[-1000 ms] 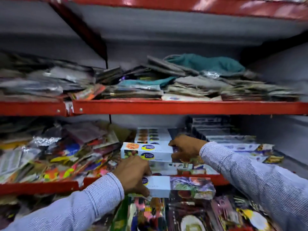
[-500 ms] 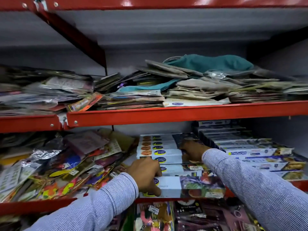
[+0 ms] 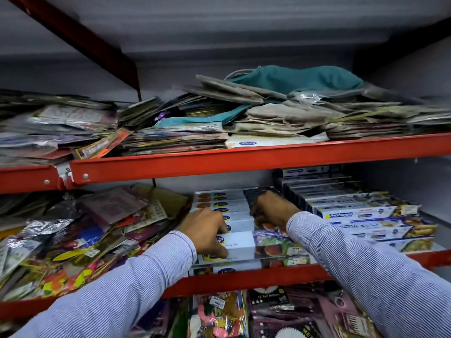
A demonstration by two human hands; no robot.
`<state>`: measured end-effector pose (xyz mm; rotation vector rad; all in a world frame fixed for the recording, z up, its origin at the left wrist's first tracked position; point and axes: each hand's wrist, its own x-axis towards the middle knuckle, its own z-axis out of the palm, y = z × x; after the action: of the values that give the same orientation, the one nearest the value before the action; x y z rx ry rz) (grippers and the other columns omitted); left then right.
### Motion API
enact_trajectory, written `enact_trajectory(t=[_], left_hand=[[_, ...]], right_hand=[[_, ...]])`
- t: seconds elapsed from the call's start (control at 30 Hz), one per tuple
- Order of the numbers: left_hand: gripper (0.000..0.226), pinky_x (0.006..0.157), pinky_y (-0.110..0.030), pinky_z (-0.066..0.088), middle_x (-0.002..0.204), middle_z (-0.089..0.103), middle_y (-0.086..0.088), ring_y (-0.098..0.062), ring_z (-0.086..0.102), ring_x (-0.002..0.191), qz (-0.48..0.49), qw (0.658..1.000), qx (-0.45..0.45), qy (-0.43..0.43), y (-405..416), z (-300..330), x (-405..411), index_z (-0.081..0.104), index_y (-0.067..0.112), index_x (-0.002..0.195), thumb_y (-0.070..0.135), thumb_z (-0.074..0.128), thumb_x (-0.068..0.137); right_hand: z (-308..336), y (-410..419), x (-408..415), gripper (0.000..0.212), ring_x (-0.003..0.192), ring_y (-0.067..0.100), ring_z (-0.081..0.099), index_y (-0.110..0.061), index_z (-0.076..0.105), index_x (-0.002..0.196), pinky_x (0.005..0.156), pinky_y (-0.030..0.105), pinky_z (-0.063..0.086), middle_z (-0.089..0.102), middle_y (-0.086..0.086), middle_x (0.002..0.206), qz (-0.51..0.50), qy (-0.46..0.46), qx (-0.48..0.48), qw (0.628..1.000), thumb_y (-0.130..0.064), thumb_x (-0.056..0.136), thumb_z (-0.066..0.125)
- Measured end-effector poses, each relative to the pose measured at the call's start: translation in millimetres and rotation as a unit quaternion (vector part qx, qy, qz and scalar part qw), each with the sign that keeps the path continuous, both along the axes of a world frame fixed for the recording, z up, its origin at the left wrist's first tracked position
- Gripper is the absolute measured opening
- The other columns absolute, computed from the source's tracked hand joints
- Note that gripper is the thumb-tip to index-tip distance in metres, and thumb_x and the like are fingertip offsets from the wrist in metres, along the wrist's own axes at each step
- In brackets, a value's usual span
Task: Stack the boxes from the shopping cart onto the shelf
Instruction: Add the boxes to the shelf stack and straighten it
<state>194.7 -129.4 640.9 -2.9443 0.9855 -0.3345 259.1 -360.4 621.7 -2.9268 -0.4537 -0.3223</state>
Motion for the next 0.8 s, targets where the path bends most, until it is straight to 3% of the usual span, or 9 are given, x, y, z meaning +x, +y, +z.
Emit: enact_trajectory(t=[0.1, 0.13, 0.23, 0.33, 0.47, 0.6, 0.67, 0.73, 0.8], left_hand=[[0.026, 0.042, -0.034, 0.038, 0.072, 0.024, 0.016, -0.036, 0.037, 0.046, 0.004, 1.000, -0.023, -0.001, -9.1, 0.8, 9.2, 0.066, 0.018, 0.062, 0.037, 0.083, 0.058], [0.030, 0.048, -0.039, 0.048, 0.089, 0.037, 0.016, -0.033, 0.050, 0.055, 0.008, 1.000, -0.029, -0.007, -11.4, -0.1, 12.5, 0.072, 0.012, 0.072, 0.037, 0.084, 0.061], [0.049, 0.067, -0.042, 0.060, 0.085, 0.073, -0.010, -0.029, 0.069, 0.074, 0.040, 0.997, -0.060, 0.005, -14.7, -9.9, 32.1, 0.074, 0.008, 0.098, 0.041, 0.084, 0.063], [0.035, 0.067, -0.029, 0.051, 0.077, 0.061, -0.004, -0.023, 0.060, 0.070, 0.054, 0.994, -0.096, 0.013, -15.5, -24.8, 48.6, 0.065, 0.021, 0.078, 0.045, 0.083, 0.060], [0.051, 0.088, -0.037, 0.049, 0.117, 0.064, -0.004, -0.028, 0.053, 0.114, 0.048, 0.993, -0.101, -0.031, -12.3, -42.9, 41.7, 0.068, 0.020, 0.120, 0.047, 0.072, 0.077], [0.044, 0.098, -0.042, 0.045, 0.126, 0.066, -0.001, -0.028, 0.051, 0.118, 0.040, 0.988, -0.129, -0.078, -9.0, -66.4, 39.5, 0.067, 0.020, 0.121, 0.046, 0.060, 0.086], [0.046, 0.102, -0.045, 0.043, 0.134, 0.062, 0.001, -0.027, 0.050, 0.123, 0.050, 0.985, -0.138, -0.094, -7.2, -77.5, 40.9, 0.063, 0.023, 0.127, 0.048, 0.055, 0.090], [0.055, 0.105, -0.047, 0.040, 0.140, 0.058, 0.000, -0.029, 0.049, 0.128, 0.058, 0.984, -0.121, -0.113, -4.8, -87.3, 40.3, 0.056, 0.025, 0.135, 0.055, 0.037, 0.093], [0.066, 0.109, -0.051, 0.036, 0.145, 0.054, -0.002, -0.031, 0.045, 0.134, 0.067, 0.984, -0.115, -0.115, -2.3, -93.6, 40.7, 0.049, 0.028, 0.141, 0.059, 0.019, 0.091]], right_hand=[[2.6, 0.9, 5.3, 0.022, 0.084, 0.024, 0.074, -0.003, 0.074, 0.090, 0.075, 0.042, 0.061, 0.077, 0.018, 0.091, 0.011, 0.006, 0.013, 1.000, -0.003, 0.067, 0.074], [3.5, 0.6, 5.8, 0.021, 0.085, 0.022, 0.075, -0.006, 0.076, 0.090, 0.080, 0.039, 0.061, 0.078, 0.015, 0.094, 0.016, 0.003, 0.016, 1.000, -0.004, 0.070, 0.074], [5.1, -1.6, 5.1, 0.018, 0.092, 0.018, 0.073, -0.010, 0.078, 0.095, 0.090, 0.022, 0.052, 0.078, 0.008, 0.100, 0.024, -0.003, 0.029, 0.999, -0.006, 0.080, 0.068], [2.7, -3.5, -1.6, 0.023, 0.095, 0.017, 0.070, -0.011, 0.078, 0.095, 0.089, 0.020, 0.049, 0.079, 0.006, 0.099, 0.026, -0.021, 0.043, 0.998, -0.005, 0.083, 0.059], [-17.2, -8.3, -12.4, 0.023, 0.072, 0.019, 0.069, -0.016, 0.076, 0.096, 0.070, 0.022, 0.048, 0.077, 0.006, 0.090, 0.002, -0.037, 0.097, 0.995, -0.013, 0.090, 0.054], [-41.4, -4.6, -31.1, 0.026, 0.055, 0.020, 0.056, -0.019, 0.055, 0.073, 0.052, 0.032, 0.043, 0.065, 0.003, 0.066, 0.006, -0.113, 0.104, 0.988, -0.025, 0.095, 0.044], [-52.4, 0.0, -39.0, 0.029, 0.067, 0.024, 0.058, -0.022, 0.052, 0.078, 0.058, 0.034, 0.047, 0.065, 0.003, 0.075, 0.000, -0.165, 0.091, 0.982, -0.034, 0.098, 0.036], [-63.6, 3.3, -41.7, 0.037, 0.097, 0.022, 0.063, -0.023, 0.061, 0.106, 0.082, 0.036, 0.052, 0.071, 0.002, 0.107, -0.012, -0.189, 0.073, 0.979, -0.041, 0.100, 0.029], [-72.3, 3.7, -41.6, 0.050, 0.123, 0.020, 0.054, -0.019, 0.053, 0.132, 0.104, 0.037, 0.043, 0.061, 0.002, 0.134, -0.021, -0.178, 0.044, 0.983, -0.046, 0.100, 0.024]])
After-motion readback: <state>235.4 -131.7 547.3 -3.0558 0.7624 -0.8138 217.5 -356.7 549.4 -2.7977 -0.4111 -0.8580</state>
